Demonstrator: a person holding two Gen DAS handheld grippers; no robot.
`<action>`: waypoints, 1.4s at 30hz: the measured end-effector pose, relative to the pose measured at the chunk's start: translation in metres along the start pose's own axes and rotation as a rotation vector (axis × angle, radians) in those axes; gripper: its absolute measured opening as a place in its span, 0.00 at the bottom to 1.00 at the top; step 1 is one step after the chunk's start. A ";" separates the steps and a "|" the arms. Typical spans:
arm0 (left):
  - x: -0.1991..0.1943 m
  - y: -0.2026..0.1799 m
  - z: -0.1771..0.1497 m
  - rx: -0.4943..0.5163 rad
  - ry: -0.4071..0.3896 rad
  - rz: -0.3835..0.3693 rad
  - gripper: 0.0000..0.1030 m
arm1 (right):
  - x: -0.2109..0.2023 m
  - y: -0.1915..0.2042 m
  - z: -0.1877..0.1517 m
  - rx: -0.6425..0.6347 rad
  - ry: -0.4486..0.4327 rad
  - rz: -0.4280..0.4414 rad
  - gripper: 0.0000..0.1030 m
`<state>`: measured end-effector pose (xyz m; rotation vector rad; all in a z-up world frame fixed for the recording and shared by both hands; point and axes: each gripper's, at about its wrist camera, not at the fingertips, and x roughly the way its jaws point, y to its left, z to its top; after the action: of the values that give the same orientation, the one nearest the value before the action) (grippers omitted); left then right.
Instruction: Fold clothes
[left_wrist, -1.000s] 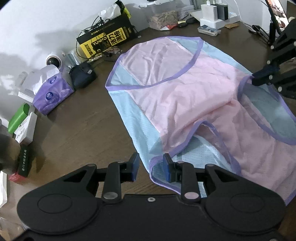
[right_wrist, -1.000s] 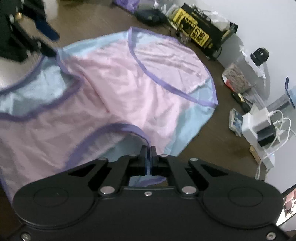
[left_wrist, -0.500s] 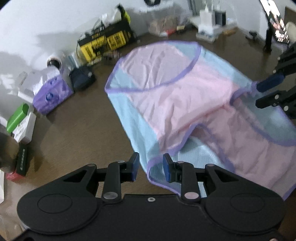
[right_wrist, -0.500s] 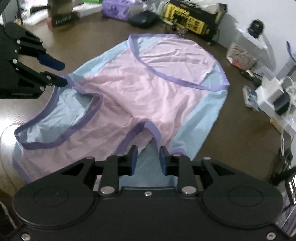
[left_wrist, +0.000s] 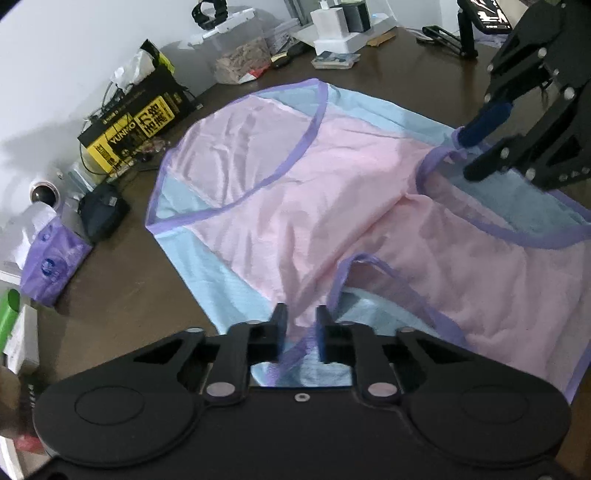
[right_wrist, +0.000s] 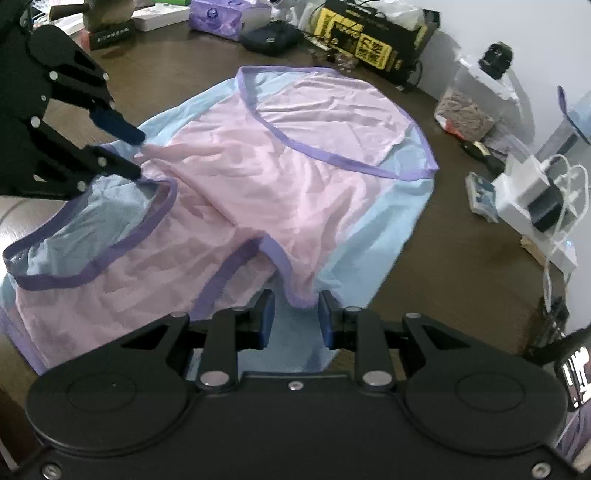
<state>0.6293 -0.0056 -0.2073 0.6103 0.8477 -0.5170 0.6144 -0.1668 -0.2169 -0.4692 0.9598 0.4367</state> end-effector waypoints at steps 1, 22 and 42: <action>-0.001 -0.001 0.000 -0.019 -0.005 -0.006 0.07 | 0.002 0.000 0.000 0.002 0.011 0.012 0.27; -0.094 -0.040 -0.077 -0.150 -0.060 0.020 0.48 | -0.086 0.048 -0.061 -0.091 -0.090 0.008 0.68; -0.110 -0.058 -0.116 -0.377 -0.041 -0.024 0.50 | -0.113 0.131 -0.124 -0.312 -0.010 -0.075 0.69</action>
<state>0.4694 0.0509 -0.1950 0.2435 0.8863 -0.3760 0.4029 -0.1457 -0.2061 -0.7824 0.8643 0.5234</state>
